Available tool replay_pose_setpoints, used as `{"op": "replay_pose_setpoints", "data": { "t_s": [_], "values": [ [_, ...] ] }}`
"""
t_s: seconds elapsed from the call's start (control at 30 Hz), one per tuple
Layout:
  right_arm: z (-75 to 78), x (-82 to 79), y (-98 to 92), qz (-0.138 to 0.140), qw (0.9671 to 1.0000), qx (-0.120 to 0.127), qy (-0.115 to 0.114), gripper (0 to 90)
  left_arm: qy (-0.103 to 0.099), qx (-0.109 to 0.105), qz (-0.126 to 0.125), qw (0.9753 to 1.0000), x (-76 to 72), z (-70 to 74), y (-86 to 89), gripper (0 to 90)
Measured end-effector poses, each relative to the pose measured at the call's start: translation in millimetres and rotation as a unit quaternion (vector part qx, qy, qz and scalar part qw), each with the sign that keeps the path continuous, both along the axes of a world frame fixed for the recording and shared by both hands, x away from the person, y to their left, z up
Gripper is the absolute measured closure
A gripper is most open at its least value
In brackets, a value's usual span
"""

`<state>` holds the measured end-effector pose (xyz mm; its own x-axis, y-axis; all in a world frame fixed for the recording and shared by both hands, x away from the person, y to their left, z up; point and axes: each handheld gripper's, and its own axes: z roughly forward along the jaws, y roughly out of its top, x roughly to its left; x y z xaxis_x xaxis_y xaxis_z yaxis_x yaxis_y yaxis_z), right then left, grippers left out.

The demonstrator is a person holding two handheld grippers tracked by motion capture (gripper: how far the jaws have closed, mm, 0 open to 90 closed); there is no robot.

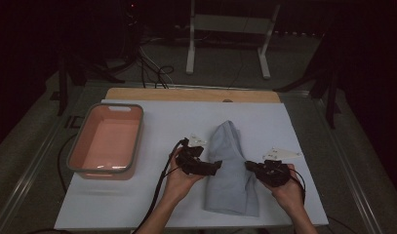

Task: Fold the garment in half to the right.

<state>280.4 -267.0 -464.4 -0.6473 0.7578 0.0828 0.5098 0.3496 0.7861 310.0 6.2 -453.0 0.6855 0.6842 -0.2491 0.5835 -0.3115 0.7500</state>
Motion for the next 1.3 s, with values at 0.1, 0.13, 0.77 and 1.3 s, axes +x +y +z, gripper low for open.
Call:
{"op": "replay_pose_setpoints", "data": {
  "t_s": [0.1, 0.13, 0.77, 1.3],
  "values": [
    [2.7, -1.2, -4.6, -0.006, 1.0000, 0.005, -0.001, 87.9, -0.001, 0.004, -0.005, 1.0000, -0.5, -0.6, -5.7, 17.3],
    [3.6, -1.6, -6.1, -0.008, 1.0000, 0.006, -0.002, 87.9, -0.002, 0.003, -0.005, 1.0000, -0.7, -0.8, -6.9, 17.9],
    [2.6, -2.4, -13.8, -0.019, 0.9998, -0.005, 0.002, 87.8, 0.004, 0.030, -0.078, 0.9965, -9.0, -15.8, -41.0, 51.5],
    [-6.1, -0.6, -16.5, -0.036, 0.9988, -0.031, 0.013, 85.0, 0.015, 0.090, -0.090, 0.9918, -7.6, -39.8, -67.5, 61.2]
  ]
}}
